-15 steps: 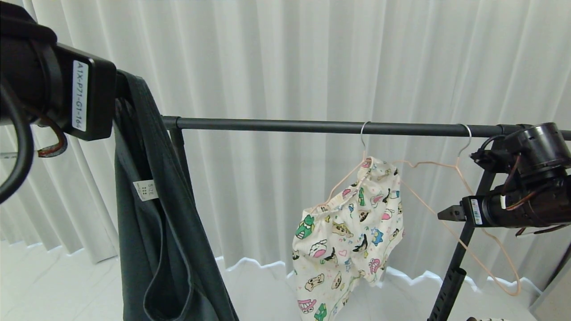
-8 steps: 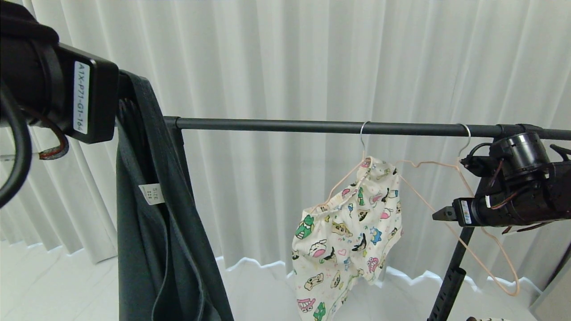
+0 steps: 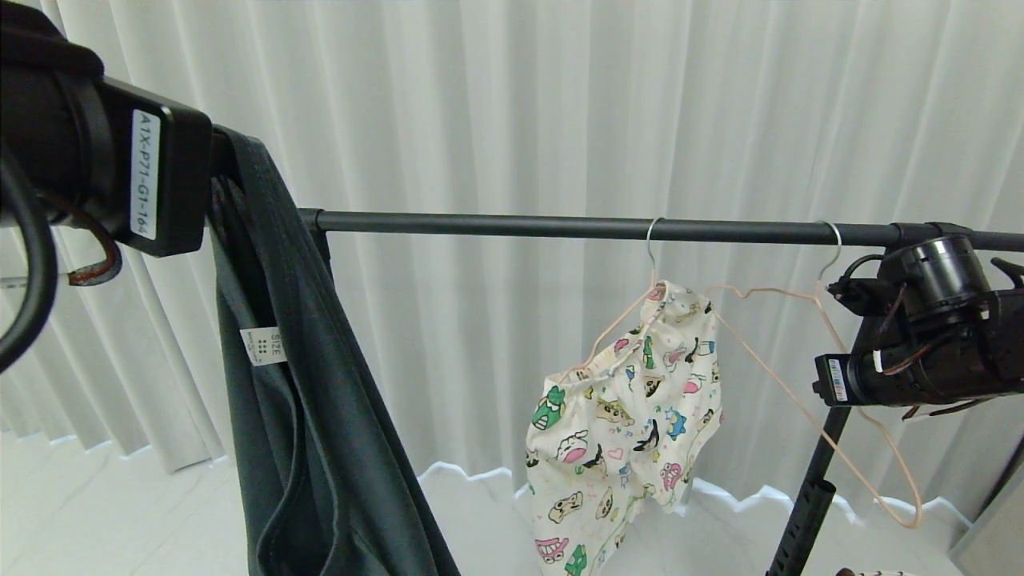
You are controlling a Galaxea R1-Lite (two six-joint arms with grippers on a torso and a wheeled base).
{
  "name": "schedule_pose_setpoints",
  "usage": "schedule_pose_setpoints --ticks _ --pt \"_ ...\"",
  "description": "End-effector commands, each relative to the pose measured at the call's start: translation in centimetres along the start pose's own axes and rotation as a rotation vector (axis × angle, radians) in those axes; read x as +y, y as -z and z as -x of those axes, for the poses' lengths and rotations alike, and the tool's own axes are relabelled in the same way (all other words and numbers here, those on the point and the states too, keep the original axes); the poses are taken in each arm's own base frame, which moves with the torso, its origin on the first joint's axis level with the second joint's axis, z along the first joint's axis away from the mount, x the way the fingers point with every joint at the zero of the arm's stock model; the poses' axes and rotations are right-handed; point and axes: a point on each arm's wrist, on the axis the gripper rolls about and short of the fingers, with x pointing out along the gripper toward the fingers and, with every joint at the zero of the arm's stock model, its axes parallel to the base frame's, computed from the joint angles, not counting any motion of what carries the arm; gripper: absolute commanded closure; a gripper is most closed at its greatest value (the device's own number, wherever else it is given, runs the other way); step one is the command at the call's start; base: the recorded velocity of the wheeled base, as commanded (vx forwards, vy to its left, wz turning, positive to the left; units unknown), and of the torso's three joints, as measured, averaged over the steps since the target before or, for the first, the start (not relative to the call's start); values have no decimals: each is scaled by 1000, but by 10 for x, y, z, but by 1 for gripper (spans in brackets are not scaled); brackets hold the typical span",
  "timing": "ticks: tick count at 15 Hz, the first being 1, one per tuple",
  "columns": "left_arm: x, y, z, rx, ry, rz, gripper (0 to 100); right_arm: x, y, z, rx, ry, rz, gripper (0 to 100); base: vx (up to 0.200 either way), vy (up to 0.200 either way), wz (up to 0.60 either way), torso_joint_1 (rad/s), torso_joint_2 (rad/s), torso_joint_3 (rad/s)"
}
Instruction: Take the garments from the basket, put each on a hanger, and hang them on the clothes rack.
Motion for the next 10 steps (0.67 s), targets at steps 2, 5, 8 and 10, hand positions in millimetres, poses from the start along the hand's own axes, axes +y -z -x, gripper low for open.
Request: schedule_pose_setpoints --ticks 2,5,8,10 --pt "1 0 1 -2 -1 2 100 -1 5 20 -37 -7 1 100 0 0 0 0 0 0" --pt "1 0 1 -2 -1 3 100 -1 8 38 -105 -29 4 100 0 0 0 0 0 0" --pt "0 1 1 0 0 1 100 -1 7 45 -196 -43 35 100 0 0 0 0 0 0" --pt "0 2 0 5 1 -2 100 -1 11 49 -237 -41 99 100 0 0 0 0 0 0"
